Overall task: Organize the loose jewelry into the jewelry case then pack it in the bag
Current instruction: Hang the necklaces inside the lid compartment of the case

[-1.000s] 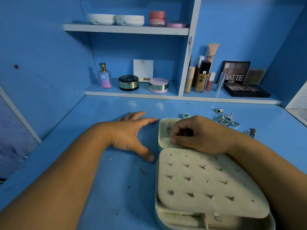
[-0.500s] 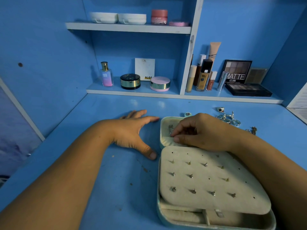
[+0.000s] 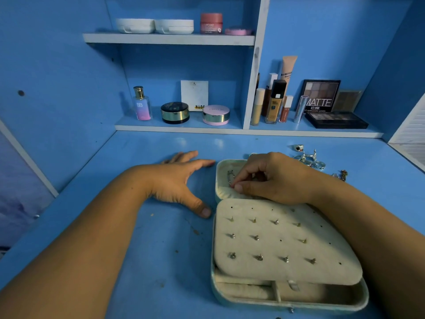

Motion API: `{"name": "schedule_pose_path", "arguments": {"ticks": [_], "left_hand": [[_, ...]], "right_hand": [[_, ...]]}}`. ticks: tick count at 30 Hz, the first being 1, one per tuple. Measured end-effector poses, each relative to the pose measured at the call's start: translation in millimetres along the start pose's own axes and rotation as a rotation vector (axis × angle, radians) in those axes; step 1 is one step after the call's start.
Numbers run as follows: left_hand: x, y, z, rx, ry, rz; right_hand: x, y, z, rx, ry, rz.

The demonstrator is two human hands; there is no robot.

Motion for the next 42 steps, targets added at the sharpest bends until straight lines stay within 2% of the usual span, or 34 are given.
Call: {"name": "schedule_pose_path", "arguments": {"ticks": [4,7,10,15,20,28,32,42], "left_hand": [[-0.3,-0.7,0.1,-0.001,-0.009,0.001],[-0.3,-1.0,1.2,0.003,-0.016,0.008],[-0.5,0.1,1.9,0.007,-0.030,0.023],[-3.5,0.8,0.3,0.049,-0.004,0.044],[-3.2,-0.7,-0.1,0.124,0.039,0.117],[7.7,-3.7,3.3,0.204,0.198,0.197],[9.6,-5.7,5.7,0.211,0.207,0.197],[9.3,-5.7,6.0,0.190,0.188,0.182]], "right_hand": [[-1.9,2.2,-2.0,-0.039,0.010,0.002],[-6.7,11.3,-15.6,0.091,-0.003,-0.016],[-6.1,20.4,-40.5,0.212,0.001,0.043],[4.4,23.4,-58.1,0.056,0.181,0.259],[5.6,26.5,-30.9,0.022,0.147,0.205],[13.0,31.5,-16.4,0.120,0.052,0.083],[13.2,27.7,-13.4,0.077,0.161,0.085],[16.8,35.1,-18.6,0.043,0.065,0.017]]}}
Point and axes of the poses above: each hand's wrist, its own y-axis away from the middle knuckle, its own z-axis out of the palm, x = y × z, the point moved 2 cm from there along -y, towards the middle knuckle, and after that the axes turned 11 degrees about -y, right-handed, at the moved point
